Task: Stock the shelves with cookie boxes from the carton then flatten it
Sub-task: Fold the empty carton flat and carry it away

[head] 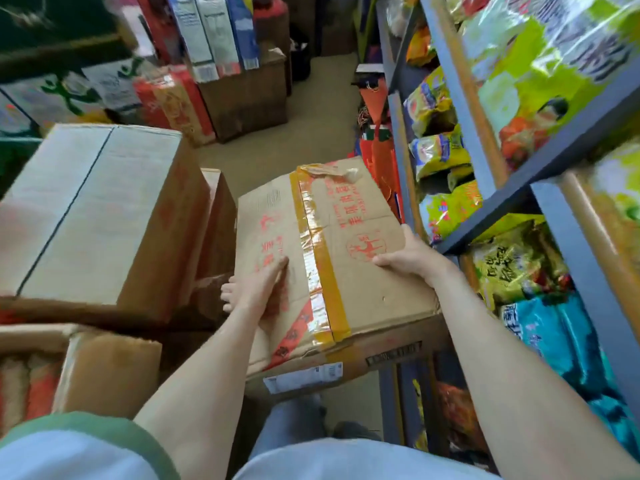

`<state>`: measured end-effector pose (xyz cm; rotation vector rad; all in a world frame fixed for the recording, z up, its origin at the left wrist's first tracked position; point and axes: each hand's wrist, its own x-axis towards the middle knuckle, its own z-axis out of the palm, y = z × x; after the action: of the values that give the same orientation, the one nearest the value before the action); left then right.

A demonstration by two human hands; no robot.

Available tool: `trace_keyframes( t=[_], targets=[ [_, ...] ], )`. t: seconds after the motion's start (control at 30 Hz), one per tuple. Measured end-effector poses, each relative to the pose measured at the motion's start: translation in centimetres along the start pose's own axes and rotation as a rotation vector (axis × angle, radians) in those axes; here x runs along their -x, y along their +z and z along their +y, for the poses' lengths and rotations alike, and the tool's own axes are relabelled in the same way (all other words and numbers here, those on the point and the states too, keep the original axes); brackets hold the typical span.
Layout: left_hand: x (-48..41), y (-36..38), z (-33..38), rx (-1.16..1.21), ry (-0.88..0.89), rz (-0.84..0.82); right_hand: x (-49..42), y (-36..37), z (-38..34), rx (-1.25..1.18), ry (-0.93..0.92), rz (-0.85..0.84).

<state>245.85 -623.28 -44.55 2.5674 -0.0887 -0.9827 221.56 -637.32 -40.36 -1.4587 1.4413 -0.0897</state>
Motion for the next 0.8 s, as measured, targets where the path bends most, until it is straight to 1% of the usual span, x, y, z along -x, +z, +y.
trace_keyframes(
  t=[0.07,0.17,0.33,0.57,0.8],
  targets=[
    [-1.9,0.1,4.3,-0.001,0.038,-0.002,-3.0,-1.4,-2.4,-0.039,-0.012,0.037],
    [-4.7,0.0,10.7,-0.013,0.094,0.002,-8.0,-3.6,-5.5,-0.092,0.001,0.049],
    [-9.4,0.8,21.4,-0.048,0.128,0.0,-16.9,-7.3,-9.9,-0.136,-0.004,0.07],
    [-17.1,1.6,36.4,-0.101,0.124,0.047,-31.3,-11.9,-17.3,-0.181,0.007,-0.005],
    [-25.3,1.9,49.4,-0.108,0.1,0.081,-44.5,-15.1,-25.4,-0.192,-0.032,-0.05]
  ],
)
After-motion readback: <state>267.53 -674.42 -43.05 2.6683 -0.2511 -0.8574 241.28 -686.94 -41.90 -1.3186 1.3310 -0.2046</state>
